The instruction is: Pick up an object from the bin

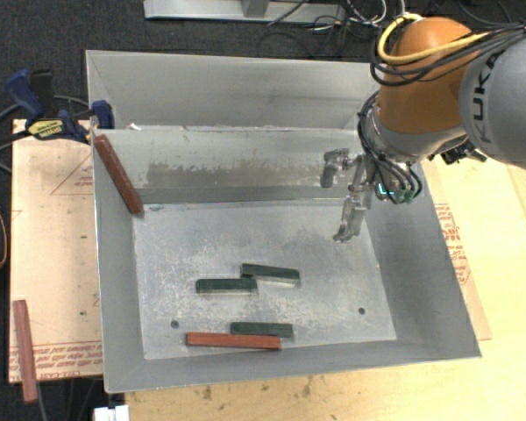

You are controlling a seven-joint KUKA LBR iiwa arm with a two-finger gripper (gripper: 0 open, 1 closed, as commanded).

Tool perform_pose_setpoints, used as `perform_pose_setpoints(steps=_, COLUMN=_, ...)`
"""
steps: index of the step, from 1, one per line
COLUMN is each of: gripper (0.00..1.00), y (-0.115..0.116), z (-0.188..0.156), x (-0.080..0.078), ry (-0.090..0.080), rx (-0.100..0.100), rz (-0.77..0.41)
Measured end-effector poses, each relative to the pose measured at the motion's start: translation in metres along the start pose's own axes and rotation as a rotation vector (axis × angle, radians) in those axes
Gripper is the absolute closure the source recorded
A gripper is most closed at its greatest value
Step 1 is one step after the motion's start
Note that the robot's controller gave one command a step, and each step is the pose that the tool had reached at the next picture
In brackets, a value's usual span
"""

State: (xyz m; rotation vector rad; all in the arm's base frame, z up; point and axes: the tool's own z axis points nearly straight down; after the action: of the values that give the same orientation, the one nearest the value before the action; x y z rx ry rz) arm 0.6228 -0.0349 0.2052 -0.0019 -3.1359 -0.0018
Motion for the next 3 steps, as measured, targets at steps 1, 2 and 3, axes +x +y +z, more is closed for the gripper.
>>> perform_pose_setpoints(steps=1, gripper=0.0, y=0.038, z=0.097, x=0.021, ry=-0.001, rx=-0.001, rz=-0.225)
perform_pose_setpoints(steps=2, gripper=0.0, y=0.081, z=0.138, x=0.07, ry=-0.001, rx=-0.002, rz=-0.295)
perform_pose_setpoints(steps=3, gripper=1.0, y=0.078, z=0.135, x=0.067, ry=-0.009, rx=0.001, rz=-0.29)
